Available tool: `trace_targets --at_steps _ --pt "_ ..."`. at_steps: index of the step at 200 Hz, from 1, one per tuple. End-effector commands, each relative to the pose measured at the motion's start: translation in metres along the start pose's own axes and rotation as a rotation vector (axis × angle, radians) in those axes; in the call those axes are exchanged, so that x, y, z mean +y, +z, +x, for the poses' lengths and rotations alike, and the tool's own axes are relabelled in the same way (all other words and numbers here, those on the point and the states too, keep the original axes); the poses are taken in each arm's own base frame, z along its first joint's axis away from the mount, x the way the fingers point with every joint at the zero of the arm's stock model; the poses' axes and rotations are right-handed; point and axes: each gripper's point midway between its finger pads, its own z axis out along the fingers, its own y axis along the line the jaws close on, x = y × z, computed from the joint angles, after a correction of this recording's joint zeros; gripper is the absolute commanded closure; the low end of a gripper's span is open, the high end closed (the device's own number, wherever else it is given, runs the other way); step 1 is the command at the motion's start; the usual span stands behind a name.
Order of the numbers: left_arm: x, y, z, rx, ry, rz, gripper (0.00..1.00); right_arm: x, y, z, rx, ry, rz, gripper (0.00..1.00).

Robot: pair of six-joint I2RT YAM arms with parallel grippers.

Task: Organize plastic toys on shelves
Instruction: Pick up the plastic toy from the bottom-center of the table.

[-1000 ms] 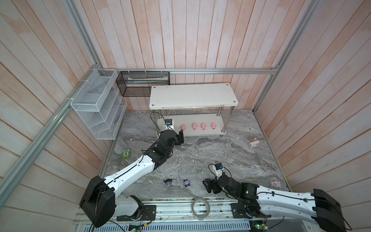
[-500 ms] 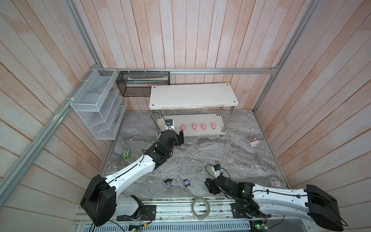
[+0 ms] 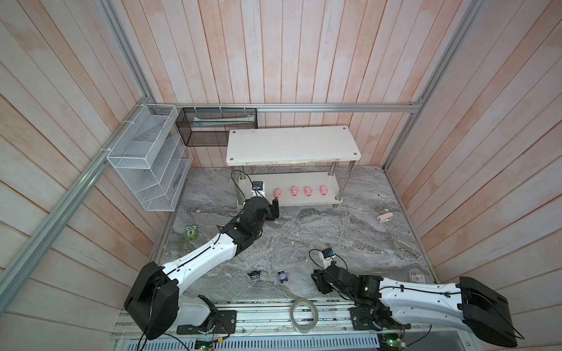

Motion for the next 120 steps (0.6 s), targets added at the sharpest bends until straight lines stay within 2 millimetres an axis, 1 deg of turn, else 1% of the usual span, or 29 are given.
trace_targets --at_steps 1,39,72,95,120 --pt "-0.001 0.002 -0.004 -0.018 0.005 -0.002 0.18 0.006 -0.002 -0.012 -0.033 -0.005 0.004 0.53" --pt "0.0 0.003 -0.003 -0.013 0.004 -0.004 0.18 0.006 -0.005 -0.015 -0.039 -0.012 0.007 0.61" --pt "0.001 0.002 -0.003 -0.013 0.007 -0.005 0.18 0.003 -0.013 -0.024 -0.058 -0.014 0.036 0.62" --pt "0.002 -0.001 -0.003 -0.01 0.006 -0.002 0.18 0.005 -0.023 -0.04 -0.106 -0.021 0.049 0.62" --pt "0.003 -0.007 -0.005 -0.009 -0.001 0.008 0.18 0.01 -0.039 -0.07 -0.163 -0.036 0.06 0.64"
